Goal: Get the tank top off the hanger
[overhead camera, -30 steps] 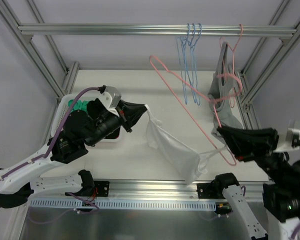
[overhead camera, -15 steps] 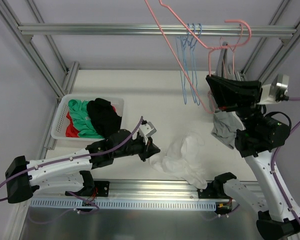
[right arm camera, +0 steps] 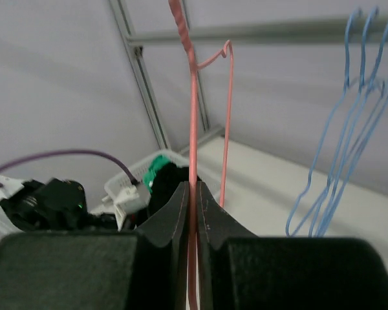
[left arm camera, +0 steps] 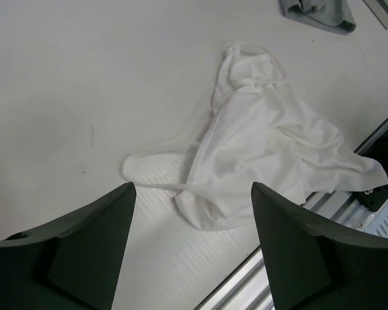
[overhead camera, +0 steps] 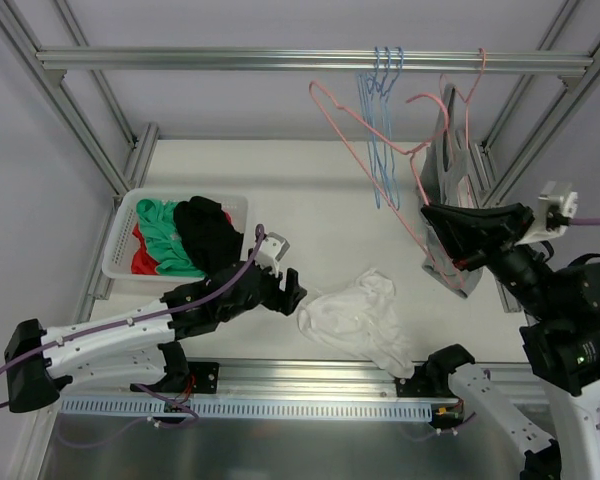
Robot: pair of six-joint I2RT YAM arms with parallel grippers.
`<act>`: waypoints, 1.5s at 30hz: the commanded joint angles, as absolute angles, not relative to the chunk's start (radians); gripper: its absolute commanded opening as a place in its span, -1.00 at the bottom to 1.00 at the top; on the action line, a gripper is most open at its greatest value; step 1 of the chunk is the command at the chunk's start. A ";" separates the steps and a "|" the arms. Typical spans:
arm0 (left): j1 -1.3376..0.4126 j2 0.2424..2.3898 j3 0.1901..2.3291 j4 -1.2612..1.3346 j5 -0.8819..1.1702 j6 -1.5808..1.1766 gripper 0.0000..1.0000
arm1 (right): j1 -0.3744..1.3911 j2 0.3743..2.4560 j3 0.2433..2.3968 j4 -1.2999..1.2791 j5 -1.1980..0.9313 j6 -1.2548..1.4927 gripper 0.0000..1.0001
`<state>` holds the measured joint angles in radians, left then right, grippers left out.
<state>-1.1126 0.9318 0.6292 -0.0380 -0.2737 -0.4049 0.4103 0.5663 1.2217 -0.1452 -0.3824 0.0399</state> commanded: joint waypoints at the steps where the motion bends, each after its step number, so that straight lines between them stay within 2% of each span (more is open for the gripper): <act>1: -1.115 0.859 0.725 -0.142 -0.353 -0.388 0.49 | 0.417 0.653 1.259 -0.443 -0.334 -0.003 -0.99; 3: -1.115 0.821 0.761 -0.205 -0.362 -0.379 0.95 | 0.429 0.696 1.279 -0.434 -0.299 0.034 -0.99; 4: -1.115 0.809 0.770 -0.224 -0.365 -0.377 0.97 | 0.436 0.716 1.288 -0.427 -0.287 0.038 -0.99; 10: -1.115 0.742 0.801 -0.313 -0.342 -0.370 0.97 | 0.570 0.943 1.405 -0.302 -0.041 0.069 -0.99; 13: -1.115 0.735 0.795 -0.330 -0.308 -0.362 0.97 | 0.613 1.046 1.457 -0.232 0.171 0.081 -0.99; 17: -1.115 0.719 0.766 -0.339 -0.301 -0.376 0.97 | 0.641 1.149 1.497 -0.120 0.264 0.100 -0.99; 35: -1.115 0.706 0.709 -0.337 -0.259 -0.391 0.97 | 0.621 1.374 1.647 -0.083 0.364 0.130 -0.99; 45: -1.115 0.687 0.696 -0.337 -0.253 -0.394 0.97 | 0.609 1.284 1.433 -0.063 0.540 0.215 -0.99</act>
